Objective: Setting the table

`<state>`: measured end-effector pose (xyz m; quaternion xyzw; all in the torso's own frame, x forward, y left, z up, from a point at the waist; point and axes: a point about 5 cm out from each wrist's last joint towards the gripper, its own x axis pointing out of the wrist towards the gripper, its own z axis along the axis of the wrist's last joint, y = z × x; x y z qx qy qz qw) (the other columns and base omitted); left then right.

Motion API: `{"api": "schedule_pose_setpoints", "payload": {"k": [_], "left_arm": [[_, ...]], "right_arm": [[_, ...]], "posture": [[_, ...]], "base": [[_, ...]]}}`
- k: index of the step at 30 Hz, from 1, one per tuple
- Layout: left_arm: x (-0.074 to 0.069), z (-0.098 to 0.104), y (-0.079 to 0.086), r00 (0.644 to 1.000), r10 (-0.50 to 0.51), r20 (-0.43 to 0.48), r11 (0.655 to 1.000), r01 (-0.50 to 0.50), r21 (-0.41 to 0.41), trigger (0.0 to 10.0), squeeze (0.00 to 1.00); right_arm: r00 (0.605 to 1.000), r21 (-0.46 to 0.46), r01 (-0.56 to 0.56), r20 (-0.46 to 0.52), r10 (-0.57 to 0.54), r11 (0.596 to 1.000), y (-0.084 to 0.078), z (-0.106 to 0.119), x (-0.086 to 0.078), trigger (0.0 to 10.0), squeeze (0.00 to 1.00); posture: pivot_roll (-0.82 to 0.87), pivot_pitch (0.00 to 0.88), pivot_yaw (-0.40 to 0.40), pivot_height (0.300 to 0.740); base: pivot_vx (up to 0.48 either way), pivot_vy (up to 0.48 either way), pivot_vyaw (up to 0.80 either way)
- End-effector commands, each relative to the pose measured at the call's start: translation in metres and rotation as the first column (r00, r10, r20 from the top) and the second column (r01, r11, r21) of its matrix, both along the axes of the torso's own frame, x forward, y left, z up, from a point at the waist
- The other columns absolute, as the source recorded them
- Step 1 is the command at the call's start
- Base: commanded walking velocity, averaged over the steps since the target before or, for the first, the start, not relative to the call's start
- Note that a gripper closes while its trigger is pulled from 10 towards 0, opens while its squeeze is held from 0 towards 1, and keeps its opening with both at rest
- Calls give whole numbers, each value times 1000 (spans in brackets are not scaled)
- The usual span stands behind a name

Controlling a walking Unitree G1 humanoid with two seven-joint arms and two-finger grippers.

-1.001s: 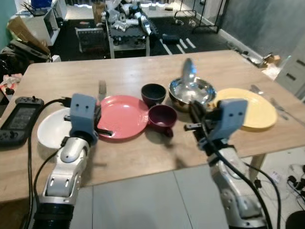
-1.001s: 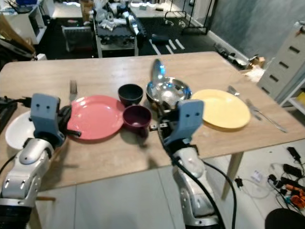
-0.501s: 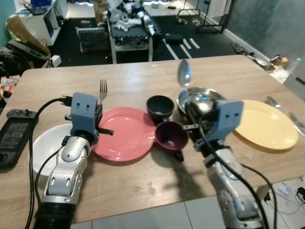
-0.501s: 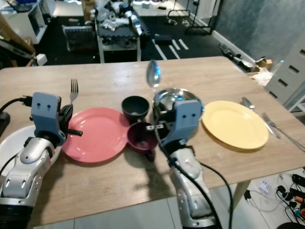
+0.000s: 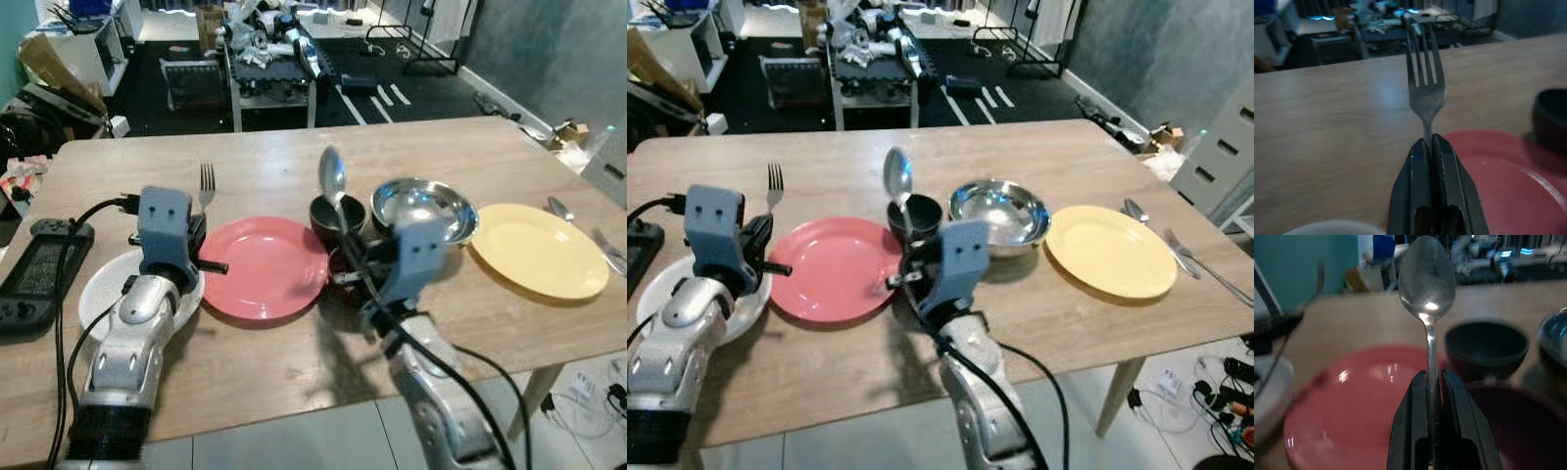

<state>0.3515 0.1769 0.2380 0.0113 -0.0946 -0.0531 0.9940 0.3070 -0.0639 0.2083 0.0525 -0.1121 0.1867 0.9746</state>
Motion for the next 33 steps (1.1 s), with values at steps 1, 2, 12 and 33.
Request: {"api": "schedule_pose_setpoints", "payload": {"k": [1, 2, 12, 33], "left_arm": [[4, -6, -1, 997, -48, -55, 998, 46, -44, 10000, 0], [6, -5, -2, 995, -71, -66, 996, 68, -59, 10000, 0], [19, -3, -14, 977, -167, -129, 978, 148, -145, 10000, 0], [33, -2, -19, 970, -175, -167, 975, 147, -166, 10000, 0]], "right_arm": [[999, -17, 1, -37, -2, 1000, 6, -6, 6, 10000, 0], [998, -27, 2, -58, -4, 1000, 8, -9, 10, 10000, 0], [988, -68, 53, -141, -63, 996, 17, -17, 33, 10000, 0], [982, 108, -140, 141, 124, 984, 32, 50, 9, 10000, 0]], "posture": [[80, 174, 75, 740], [78, 181, 75, 740], [76, 235, 70, 740], [52, 257, 58, 740]], "base": [[0, 0, 0], [0, 0, 0], [0, 0, 0], [0, 0, 0]]}}
